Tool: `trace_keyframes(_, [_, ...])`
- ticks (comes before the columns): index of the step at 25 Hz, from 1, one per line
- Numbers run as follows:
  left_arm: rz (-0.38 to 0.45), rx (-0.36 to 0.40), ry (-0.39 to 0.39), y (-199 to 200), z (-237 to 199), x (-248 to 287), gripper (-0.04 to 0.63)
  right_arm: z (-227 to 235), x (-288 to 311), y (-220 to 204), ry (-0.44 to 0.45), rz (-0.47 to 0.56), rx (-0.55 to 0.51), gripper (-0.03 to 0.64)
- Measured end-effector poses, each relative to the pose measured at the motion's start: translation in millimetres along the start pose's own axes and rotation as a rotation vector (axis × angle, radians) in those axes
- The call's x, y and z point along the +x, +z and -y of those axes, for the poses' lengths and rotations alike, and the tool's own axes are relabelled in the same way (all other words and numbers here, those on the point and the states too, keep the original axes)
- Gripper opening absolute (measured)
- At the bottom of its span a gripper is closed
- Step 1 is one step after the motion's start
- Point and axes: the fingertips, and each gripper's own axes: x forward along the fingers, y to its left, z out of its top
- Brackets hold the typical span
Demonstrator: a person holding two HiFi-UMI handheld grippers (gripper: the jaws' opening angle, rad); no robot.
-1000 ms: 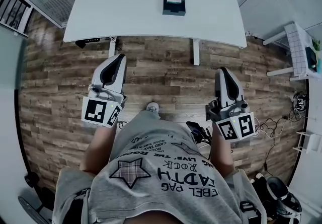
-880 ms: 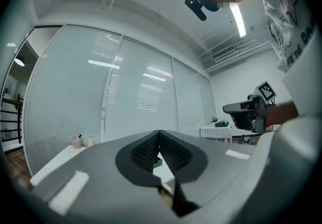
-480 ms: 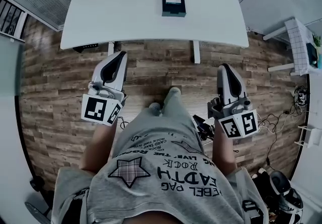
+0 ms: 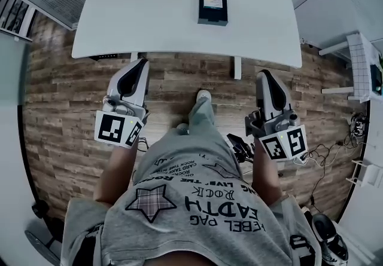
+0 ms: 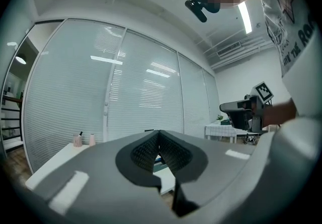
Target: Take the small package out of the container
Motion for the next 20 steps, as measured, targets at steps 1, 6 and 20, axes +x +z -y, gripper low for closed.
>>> trace_keyframes(1, [0.001,-0.001,0.008,1.0,-2.4,6.9,0.011,6.3,7.0,0.9,0.008,0.000,0.002,0.015])
trace_keyframes(6, [0.010,0.003,0.038,8.0,-13.8,45.0,0.011,38.1,41.1,11.0,0.041,0.007,0.001,0.017])
trace_keyframes(20, [0.019,0.011,0.149,16.8,-29.7,154.5,0.011,147.1,120.7,23.9,0.132,-0.002,0.021,0.017])
